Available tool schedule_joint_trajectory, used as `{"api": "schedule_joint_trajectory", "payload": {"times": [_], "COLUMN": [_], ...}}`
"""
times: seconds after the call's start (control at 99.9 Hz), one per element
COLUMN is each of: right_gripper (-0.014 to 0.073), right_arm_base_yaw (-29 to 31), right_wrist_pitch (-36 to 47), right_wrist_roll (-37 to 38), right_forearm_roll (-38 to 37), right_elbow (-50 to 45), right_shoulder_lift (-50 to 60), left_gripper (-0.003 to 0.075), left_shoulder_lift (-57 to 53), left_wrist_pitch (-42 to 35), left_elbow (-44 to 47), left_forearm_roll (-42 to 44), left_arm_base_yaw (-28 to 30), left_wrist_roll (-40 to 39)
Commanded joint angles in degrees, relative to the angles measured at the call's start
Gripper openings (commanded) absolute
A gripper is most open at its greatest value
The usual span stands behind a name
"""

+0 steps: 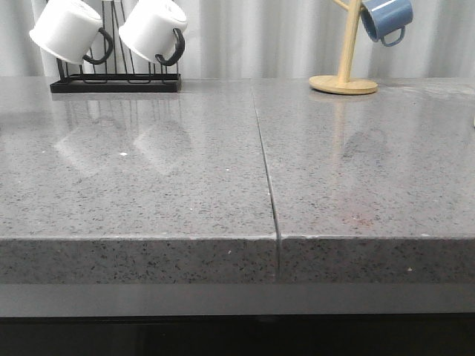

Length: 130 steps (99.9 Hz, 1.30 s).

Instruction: Place milk next to cup

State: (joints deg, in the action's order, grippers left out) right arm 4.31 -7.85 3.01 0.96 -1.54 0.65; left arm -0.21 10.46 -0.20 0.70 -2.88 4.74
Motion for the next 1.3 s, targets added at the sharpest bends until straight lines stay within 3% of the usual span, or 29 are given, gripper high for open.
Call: {"api": "schedule_joint_trajectory", "payload": {"times": [0.0, 0.861, 1.101, 1.291], "right_gripper": [-0.0066, -0.0066, -0.0066, -0.0066], "right_arm_base_yaw": [0.3, 0.3, 0.3, 0.3], "right_wrist_pitch": [4.78, 4.83, 10.34, 1.63], "right_wrist_roll": [-0.14, -0.14, -0.14, -0.14], "right_forearm_roll": [-0.48, -0.48, -0.48, -0.96], "right_elbow": [0.53, 0.53, 0.9, 5.58], "right_shoulder_lift": [0.91, 0.91, 0.91, -0.09], "left_gripper": [-0.002, -0.002, -0.002, -0.002], "left_shoulder_lift": [-1.84, -1.84, -1.84, -1.84], "left_wrist_pitch": [-4.24, -4.24, -4.24, -4.24], "left_elbow": [2.53, 2.53, 2.53, 2.53], "left_forearm_roll": [-0.21, -0.21, -0.21, -0.21], "left_arm_base_yaw": [-0.36, -0.36, -0.36, -0.36], "left_wrist_roll": [-0.48, -0.48, -0.48, -0.48]}}
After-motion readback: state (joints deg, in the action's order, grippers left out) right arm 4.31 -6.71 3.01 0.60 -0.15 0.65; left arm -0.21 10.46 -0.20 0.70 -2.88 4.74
